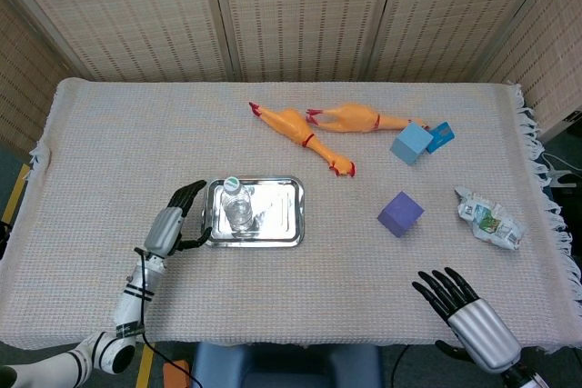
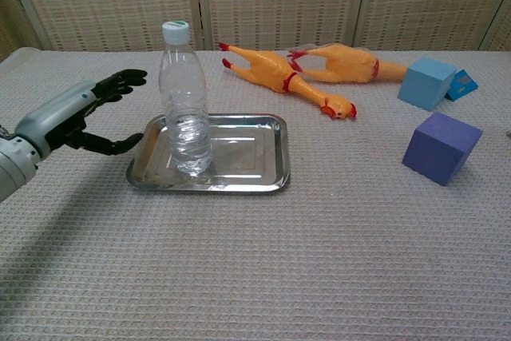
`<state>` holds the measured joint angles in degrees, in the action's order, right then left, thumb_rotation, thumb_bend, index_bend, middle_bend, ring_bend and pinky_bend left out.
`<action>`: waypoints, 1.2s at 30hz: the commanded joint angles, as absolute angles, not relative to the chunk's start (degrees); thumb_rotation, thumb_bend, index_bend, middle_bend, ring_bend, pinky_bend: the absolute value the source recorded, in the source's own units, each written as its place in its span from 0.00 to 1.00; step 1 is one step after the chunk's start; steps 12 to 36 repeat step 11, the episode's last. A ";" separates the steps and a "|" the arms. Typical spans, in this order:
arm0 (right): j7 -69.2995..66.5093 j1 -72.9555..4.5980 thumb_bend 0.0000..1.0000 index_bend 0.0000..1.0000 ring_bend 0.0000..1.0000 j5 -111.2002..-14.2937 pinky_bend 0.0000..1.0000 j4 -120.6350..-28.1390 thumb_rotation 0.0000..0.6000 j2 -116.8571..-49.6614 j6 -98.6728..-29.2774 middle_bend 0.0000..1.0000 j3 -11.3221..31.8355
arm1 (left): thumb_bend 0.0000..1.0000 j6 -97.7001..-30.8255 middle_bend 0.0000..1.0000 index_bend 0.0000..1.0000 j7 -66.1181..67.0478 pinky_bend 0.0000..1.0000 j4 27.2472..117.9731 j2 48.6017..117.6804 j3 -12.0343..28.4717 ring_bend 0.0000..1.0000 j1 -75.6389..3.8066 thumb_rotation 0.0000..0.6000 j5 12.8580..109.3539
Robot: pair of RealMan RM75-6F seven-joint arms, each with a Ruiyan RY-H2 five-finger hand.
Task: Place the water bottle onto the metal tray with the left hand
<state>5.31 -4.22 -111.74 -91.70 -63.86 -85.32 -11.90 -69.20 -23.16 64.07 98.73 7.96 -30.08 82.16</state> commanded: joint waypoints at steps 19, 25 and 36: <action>5.79 -3.92 0.06 0.00 0.00 -110.28 0.00 -92.06 1.00 -64.15 -85.49 0.00 -10.93 | 0.37 -96.20 0.00 0.00 3.17 0.00 73.69 77.34 -5.48 0.00 -8.02 1.00 91.30; 5.79 -3.92 0.06 0.00 0.00 -110.28 0.00 -92.06 1.00 -64.15 -85.49 0.00 -10.93 | 0.37 -96.20 0.00 0.00 3.17 0.00 73.69 77.34 -5.48 0.00 -8.02 1.00 91.30; 5.79 -3.92 0.06 0.00 0.00 -110.28 0.00 -92.06 1.00 -64.15 -85.49 0.00 -10.93 | 0.37 -96.20 0.00 0.00 3.17 0.00 73.69 77.34 -5.48 0.00 -8.02 1.00 91.30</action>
